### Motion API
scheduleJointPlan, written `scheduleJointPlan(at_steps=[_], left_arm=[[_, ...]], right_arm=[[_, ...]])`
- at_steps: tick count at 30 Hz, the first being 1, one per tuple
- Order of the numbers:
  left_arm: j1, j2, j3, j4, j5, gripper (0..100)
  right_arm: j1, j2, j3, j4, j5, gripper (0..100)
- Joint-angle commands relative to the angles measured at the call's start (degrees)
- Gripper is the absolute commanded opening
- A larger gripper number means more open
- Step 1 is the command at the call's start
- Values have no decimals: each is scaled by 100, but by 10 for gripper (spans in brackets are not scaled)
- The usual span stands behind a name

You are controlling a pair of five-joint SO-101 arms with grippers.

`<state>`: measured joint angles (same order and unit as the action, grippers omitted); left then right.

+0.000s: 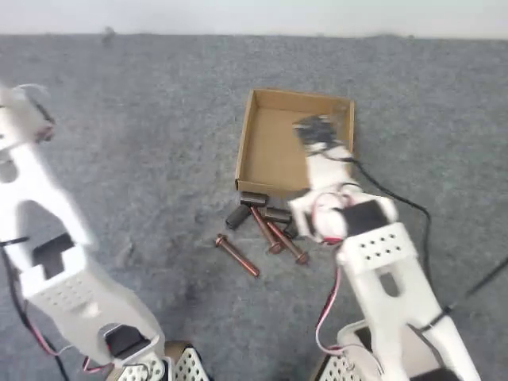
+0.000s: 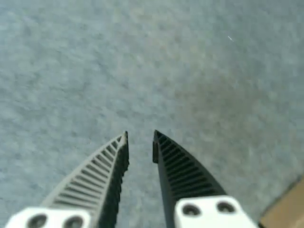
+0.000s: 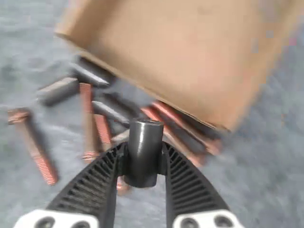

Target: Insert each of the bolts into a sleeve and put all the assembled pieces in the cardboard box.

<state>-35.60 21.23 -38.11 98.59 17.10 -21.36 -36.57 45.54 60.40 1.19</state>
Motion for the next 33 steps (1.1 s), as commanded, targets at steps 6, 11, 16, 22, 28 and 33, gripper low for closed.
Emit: scheduleJointPlan(at_steps=[6,11,16,22,28,33], left_arm=[[1556,-1925,3222,-1547,53,88],[2180,-2989,5692,-3077,70,88],[2303,-3622,7310,-3727,70,88],[2303,-3745,8444,-4246,62,88],[2312,-3710,8927,-5354,44,88],[2277,-3710,8901,-5363,44,88]], right_arm=[[1868,-532,686,-224,88,9],[2484,-514,1257,-699,97,9],[2818,-514,1670,-752,554,10],[3213,-505,1802,-840,774,11],[3213,-110,1662,-936,782,11],[3020,945,1196,-901,782,91]])
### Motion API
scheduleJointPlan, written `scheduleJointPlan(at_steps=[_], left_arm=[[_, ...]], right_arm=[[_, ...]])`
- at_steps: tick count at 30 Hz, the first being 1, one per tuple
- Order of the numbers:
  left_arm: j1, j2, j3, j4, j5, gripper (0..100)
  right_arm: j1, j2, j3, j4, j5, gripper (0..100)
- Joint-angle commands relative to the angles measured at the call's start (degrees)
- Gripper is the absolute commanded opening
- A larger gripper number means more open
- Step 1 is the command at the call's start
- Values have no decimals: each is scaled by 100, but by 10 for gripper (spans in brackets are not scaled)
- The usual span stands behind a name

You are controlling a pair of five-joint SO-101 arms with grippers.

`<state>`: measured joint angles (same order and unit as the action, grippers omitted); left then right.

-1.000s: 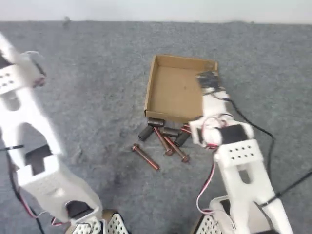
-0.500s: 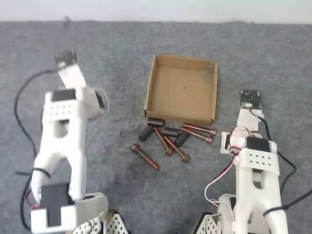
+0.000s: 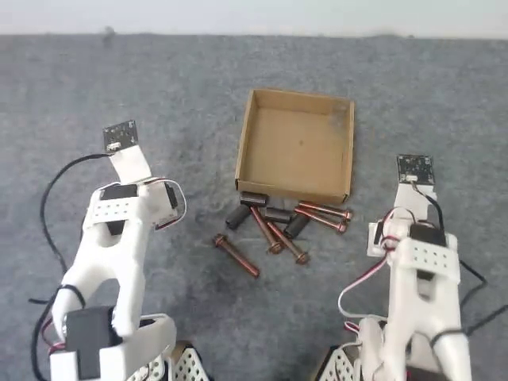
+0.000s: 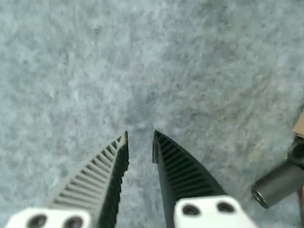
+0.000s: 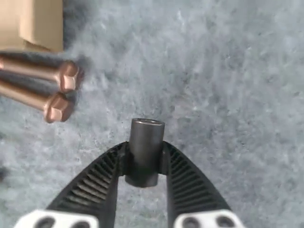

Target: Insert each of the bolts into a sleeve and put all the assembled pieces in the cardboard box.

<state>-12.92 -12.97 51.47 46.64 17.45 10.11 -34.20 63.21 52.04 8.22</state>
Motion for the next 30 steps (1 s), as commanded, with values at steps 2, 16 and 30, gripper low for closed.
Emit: scheduleJointPlan(at_steps=[2,16,30], left_arm=[[0,-290,-66,-185,9,88],[-554,-273,-330,-360,0,88],[-809,1354,-1789,536,0,88]], right_arm=[[-242,1059,-712,-66,79,92],[-286,655,-1424,910,26,106],[-673,1886,-1319,488,404,102]])
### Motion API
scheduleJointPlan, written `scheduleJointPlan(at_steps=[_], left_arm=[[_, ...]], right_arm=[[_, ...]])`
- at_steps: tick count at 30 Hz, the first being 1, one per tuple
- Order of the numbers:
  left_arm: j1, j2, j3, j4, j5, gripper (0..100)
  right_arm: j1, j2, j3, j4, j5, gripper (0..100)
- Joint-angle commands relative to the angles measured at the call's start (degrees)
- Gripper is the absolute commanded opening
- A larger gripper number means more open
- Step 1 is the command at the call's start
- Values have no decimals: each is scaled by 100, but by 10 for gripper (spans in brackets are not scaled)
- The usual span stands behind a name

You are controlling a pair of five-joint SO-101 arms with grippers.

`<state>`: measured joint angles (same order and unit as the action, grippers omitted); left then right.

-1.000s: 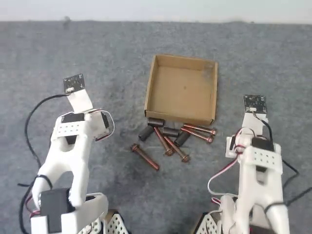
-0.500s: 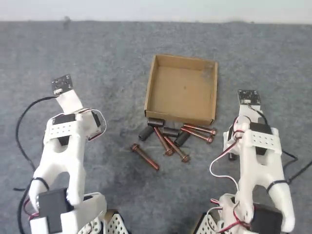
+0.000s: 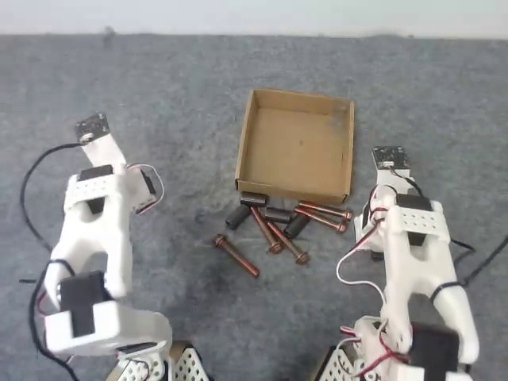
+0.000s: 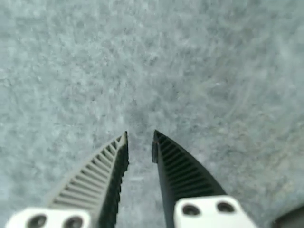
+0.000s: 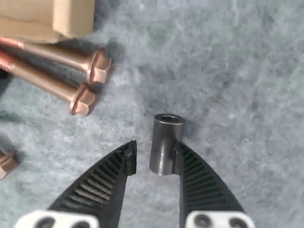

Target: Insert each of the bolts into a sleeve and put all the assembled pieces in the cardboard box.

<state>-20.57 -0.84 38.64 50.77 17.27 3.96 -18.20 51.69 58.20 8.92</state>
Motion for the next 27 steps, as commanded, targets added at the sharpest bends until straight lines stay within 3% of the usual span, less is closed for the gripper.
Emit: scheduleJointPlan(at_steps=[1,13,23,27], left_arm=[[-44,158,-505,105,18,88],[-44,149,-497,97,9,88],[-35,149,-505,88,9,88],[-35,149,-505,88,9,88]], right_arm=[[-48,356,-167,-163,387,102],[31,875,-193,-549,897,101],[-110,-251,-466,171,897,102],[-286,13,-457,171,897,102]])
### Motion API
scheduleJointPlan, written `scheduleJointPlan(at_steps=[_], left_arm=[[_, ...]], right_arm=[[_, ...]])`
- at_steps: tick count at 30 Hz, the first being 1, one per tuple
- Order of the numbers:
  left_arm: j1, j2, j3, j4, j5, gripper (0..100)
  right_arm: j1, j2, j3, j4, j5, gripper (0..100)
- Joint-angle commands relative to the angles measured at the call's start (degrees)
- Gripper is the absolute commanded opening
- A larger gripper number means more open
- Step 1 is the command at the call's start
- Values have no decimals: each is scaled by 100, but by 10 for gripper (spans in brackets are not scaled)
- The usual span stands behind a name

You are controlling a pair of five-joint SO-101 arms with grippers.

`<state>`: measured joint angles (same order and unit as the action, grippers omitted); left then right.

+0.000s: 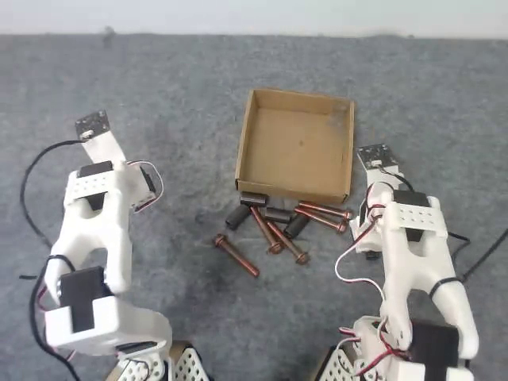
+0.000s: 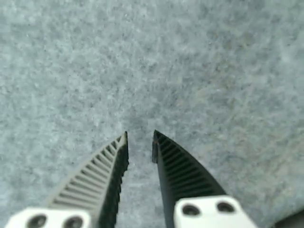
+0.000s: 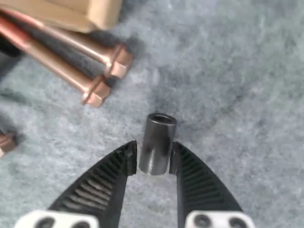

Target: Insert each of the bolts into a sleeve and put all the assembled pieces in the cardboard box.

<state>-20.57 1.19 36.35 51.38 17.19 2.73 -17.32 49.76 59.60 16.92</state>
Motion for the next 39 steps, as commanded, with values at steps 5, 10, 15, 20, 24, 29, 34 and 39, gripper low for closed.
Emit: scheduleJointPlan(at_steps=[5,10,15,20,24,29,34,39], left_arm=[[-35,-53,-268,26,18,88],[-26,-53,-268,26,18,88],[-9,-53,-251,26,18,88],[70,-62,-242,53,18,83],[404,-404,57,44,26,83],[1020,-1415,708,176,53,83],[1952,-2620,989,1204,53,87],[2778,-2760,1165,1670,35,88]], right_arm=[[-119,769,-281,-382,422,102],[-127,1226,-308,-470,651,96],[-127,1174,-308,-497,633,11],[-127,1156,-281,-602,607,7],[-110,1147,-273,-690,308,7],[66,1182,-273,-716,255,7],[40,1191,-273,-778,246,7],[40,1191,-273,-787,246,7]])
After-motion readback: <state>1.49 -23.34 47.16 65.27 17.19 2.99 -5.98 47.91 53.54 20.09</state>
